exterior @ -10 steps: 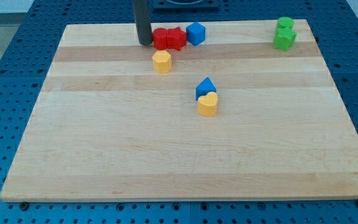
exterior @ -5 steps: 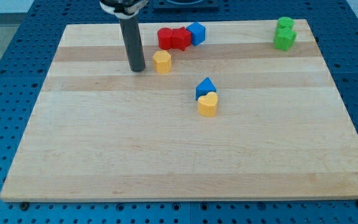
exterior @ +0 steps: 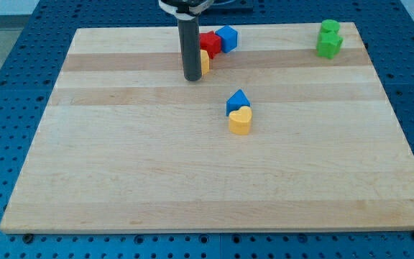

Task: Move red circle towards center right

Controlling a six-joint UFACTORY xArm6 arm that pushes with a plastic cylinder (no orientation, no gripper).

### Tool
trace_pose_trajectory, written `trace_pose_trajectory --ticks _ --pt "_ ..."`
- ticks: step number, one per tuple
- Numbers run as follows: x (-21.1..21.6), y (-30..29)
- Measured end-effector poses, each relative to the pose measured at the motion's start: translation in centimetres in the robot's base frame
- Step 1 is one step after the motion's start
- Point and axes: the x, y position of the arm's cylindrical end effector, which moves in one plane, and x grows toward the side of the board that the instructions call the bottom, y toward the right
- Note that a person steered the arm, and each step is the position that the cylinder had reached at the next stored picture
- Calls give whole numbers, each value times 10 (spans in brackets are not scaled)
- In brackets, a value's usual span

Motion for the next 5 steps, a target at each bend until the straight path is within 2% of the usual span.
trace_pose_trajectory --ticks 3,5 --pt "-8 8" --pt "102 16"
